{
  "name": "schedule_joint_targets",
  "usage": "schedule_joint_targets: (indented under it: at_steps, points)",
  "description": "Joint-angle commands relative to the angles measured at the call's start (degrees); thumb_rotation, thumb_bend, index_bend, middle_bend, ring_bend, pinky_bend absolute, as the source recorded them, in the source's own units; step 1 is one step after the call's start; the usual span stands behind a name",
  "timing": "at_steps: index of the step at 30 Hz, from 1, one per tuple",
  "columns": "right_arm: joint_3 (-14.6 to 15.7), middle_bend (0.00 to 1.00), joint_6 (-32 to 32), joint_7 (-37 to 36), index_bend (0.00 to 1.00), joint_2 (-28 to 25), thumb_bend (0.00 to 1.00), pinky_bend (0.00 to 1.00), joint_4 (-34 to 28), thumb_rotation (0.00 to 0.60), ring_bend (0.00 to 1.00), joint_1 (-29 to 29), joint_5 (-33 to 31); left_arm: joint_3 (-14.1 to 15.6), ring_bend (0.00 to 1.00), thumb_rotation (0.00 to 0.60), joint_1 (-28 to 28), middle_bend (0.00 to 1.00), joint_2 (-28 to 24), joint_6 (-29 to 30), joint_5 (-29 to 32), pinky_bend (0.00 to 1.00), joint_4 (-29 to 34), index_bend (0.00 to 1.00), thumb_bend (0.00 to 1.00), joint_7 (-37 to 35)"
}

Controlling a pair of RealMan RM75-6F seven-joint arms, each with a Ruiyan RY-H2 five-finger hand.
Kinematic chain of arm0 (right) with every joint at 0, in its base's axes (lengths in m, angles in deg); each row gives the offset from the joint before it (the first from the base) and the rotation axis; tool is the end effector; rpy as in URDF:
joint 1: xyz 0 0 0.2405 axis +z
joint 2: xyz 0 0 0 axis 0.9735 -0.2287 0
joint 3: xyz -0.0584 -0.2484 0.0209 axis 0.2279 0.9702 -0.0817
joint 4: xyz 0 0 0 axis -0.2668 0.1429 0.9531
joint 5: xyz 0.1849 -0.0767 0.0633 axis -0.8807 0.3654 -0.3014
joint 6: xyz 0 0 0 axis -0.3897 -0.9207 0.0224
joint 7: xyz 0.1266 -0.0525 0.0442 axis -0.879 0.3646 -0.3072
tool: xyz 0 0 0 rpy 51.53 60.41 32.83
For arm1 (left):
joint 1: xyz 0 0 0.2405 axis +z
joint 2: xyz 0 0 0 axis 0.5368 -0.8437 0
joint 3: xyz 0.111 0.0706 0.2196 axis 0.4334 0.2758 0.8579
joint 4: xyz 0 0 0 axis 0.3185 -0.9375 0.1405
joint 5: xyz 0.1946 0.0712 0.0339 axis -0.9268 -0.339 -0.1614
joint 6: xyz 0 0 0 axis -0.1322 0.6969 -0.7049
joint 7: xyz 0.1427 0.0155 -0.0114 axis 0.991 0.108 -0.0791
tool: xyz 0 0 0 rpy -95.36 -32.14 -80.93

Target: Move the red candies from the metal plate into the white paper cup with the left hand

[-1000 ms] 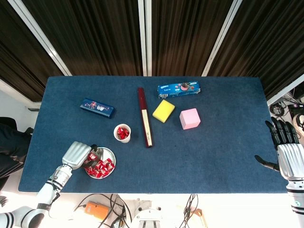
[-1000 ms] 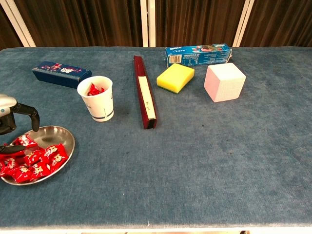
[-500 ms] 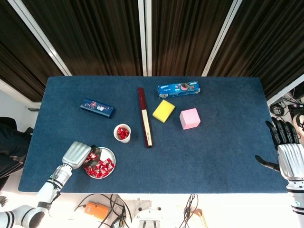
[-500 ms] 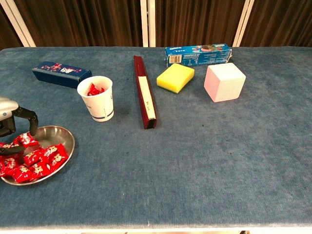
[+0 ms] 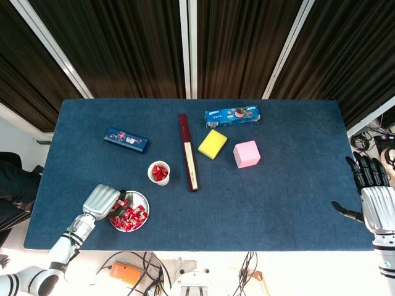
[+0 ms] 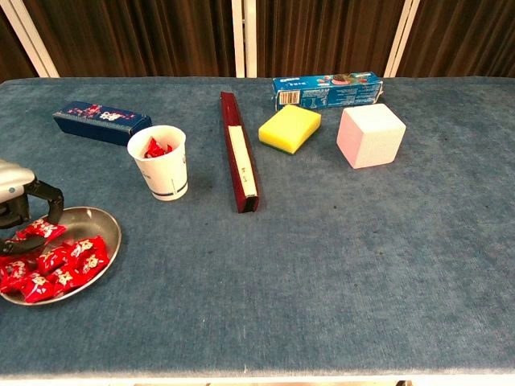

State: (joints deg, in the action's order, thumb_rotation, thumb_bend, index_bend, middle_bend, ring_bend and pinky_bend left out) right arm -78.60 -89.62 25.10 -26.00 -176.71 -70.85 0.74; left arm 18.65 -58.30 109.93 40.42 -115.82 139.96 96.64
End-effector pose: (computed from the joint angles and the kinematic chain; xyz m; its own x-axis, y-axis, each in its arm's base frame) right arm -0.2782 -0.1935 0.1898 0.3859 0.1246 0.9141 -0.9097 -0.1135 0.3995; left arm -0.2535 0.2430 0.0128 0.5951 0.3428 0.7269 0.7965 -0.3724 -0.4764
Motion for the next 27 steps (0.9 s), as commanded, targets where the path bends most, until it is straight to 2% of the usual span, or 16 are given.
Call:
schedule_joint_targets:
  at_steps: [1, 9, 16, 22, 27]
  points:
    - [-0.05, 0.06, 0.00, -0.07, 0.00, 0.01, 0.16, 0.01, 0.05, 0.600, 0.00, 0.06, 0.06, -1.77, 0.86, 0.600, -0.05, 0.97, -0.90, 2.37, -1.58, 0.74, 2.11, 0.57, 0.39, -2.95]
    - [-0.11, 0.06, 0.16, -0.50, 0.00, 0.02, 0.16, 0.01, 0.36, 0.600, 0.00, 0.22, 0.13, -8.79, 0.86, 0.600, -3.58, 0.97, -1.25, 4.05, -2.94, 0.74, 5.69, 0.57, 0.39, -10.72]
    - [-0.17, 0.06, 0.20, -1.53, 0.00, 0.13, 0.16, 0.01, 1.26, 0.600, 0.00, 0.02, -0.59, -13.99, 0.86, 0.599, -9.60, 0.97, 0.83, -1.52, 1.01, 0.74, 5.45, 0.57, 0.38, -11.75]
    - [-0.26, 0.06, 0.50, -2.50, 0.00, 0.25, 0.16, 0.01, 2.21, 0.600, 0.00, 0.00, -1.21, -15.42, 0.86, 0.600, -13.26, 0.97, 2.85, -6.54, 6.91, 0.74, 3.52, 0.54, 0.35, -9.82]
    - [-0.33, 0.06, 0.78, -2.91, 0.00, 0.32, 0.16, 0.01, 2.64, 0.600, 0.00, 0.12, -1.44, -14.77, 0.86, 0.600, -13.96, 0.97, 3.31, -7.08, 11.68, 0.74, 3.38, 0.44, 0.27, -5.19]
